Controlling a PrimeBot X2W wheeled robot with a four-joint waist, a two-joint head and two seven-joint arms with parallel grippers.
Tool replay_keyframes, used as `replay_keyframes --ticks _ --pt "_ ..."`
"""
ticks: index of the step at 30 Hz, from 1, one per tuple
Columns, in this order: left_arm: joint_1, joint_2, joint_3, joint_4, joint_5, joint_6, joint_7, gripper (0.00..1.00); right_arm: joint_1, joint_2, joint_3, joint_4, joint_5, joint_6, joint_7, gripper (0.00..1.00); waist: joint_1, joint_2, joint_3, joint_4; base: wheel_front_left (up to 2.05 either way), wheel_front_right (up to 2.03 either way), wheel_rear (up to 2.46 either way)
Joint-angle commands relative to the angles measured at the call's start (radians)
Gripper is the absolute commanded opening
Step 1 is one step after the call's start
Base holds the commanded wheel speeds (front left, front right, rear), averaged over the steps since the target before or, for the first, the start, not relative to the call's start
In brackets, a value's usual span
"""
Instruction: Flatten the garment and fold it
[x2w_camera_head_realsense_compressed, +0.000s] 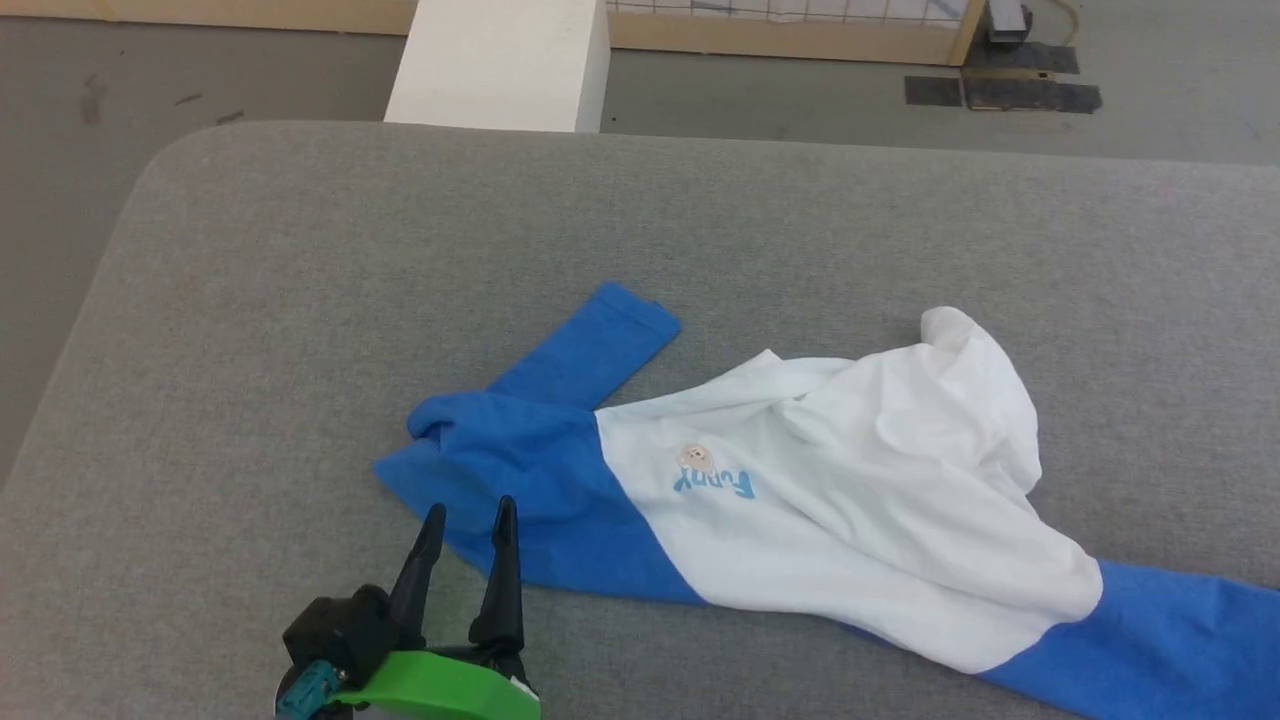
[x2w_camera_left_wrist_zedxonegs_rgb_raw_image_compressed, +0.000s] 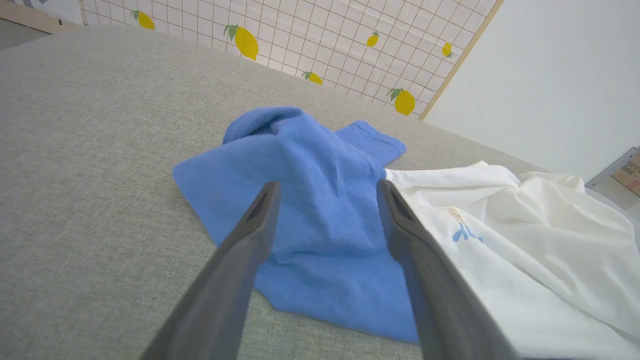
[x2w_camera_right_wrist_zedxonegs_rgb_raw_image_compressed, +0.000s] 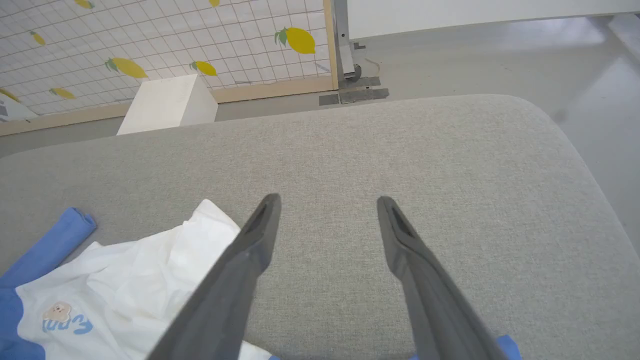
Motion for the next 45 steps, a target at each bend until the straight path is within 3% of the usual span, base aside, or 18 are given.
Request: replay_keyframes --ticks 1,8,20,21,22,23,24,29,36,41,45 --pt "-0.020 -0.003 -0.002 0.000 -0.007 0.000 -0.004 1.00 -0.023 -0.007 0.031 0.006 -0.003 -0.001 0.018 1.00 0.0000 -0.0001 0.012 0.018 0.00 0.00 0.00" --pt "-0.054 -0.003 -0.037 -0.001 -0.010 -0.004 -0.004 1.00 -0.092 -0.035 0.230 0.185 -0.009 -0.001 0.098 1.00 0.0000 -0.0001 0.077 0.092 0.00 0.00 0.00" --pt "-0.110 -0.003 -0.094 0.004 -0.033 -0.004 -0.004 1.00 -0.108 -0.113 0.378 0.491 -0.039 -0.001 0.031 1.00 0.0000 -0.0001 0.177 0.214 0.00 0.00 0.00" --pt "-0.111 -0.003 -0.094 0.005 -0.033 -0.003 -0.004 1.00 -0.109 -0.116 0.385 0.502 -0.041 -0.001 0.026 0.90 0.0000 -0.0001 0.178 0.216 0.00 0.00 0.00" --pt "-0.112 -0.003 -0.093 0.005 -0.035 -0.002 -0.004 1.00 -0.113 -0.124 0.397 0.517 -0.045 -0.001 0.012 0.35 0.0000 -0.0001 0.179 0.218 0.00 0.00 0.00" --pt "-0.112 -0.003 -0.092 0.006 -0.036 -0.001 -0.004 1.00 -0.119 -0.131 0.407 0.522 -0.049 -0.001 -0.002 0.04 0.0000 -0.0001 0.178 0.218 0.00 0.00 0.00" --pt "-0.112 -0.003 -0.090 0.008 -0.036 0.000 -0.004 1.00 -0.133 -0.140 0.415 0.525 -0.056 -0.001 -0.028 0.00 0.0000 -0.0001 0.174 0.217 0.00 0.00 0.00" --pt "-0.109 -0.003 -0.088 0.015 -0.043 0.003 -0.004 1.00 -0.235 -0.172 0.435 0.516 -0.073 -0.001 -0.114 0.00 0.0000 -0.0001 0.142 0.209 0.00 0.00 0.00" --pt "-0.112 -0.003 -0.106 -0.003 -0.062 0.006 -0.004 1.00 -0.500 -0.253 0.497 0.478 -0.135 -0.001 -0.205 0.00 0.0000 -0.0001 0.166 0.233 0.00 0.00 0.00" --pt "-0.134 -0.003 -0.136 -0.006 -0.087 0.007 -0.004 1.00 -0.670 -0.290 0.566 0.549 -0.201 -0.001 -0.256 0.00 0.0000 -0.0001 0.243 0.281 0.00 0.00 0.00" --pt "-0.161 -0.003 -0.179 0.001 -0.112 0.004 -0.004 1.00 -0.696 -0.322 0.581 0.667 -0.268 -0.001 -0.285 0.00 0.0000 -0.0001 0.283 0.341 0.00 0.00 0.00"
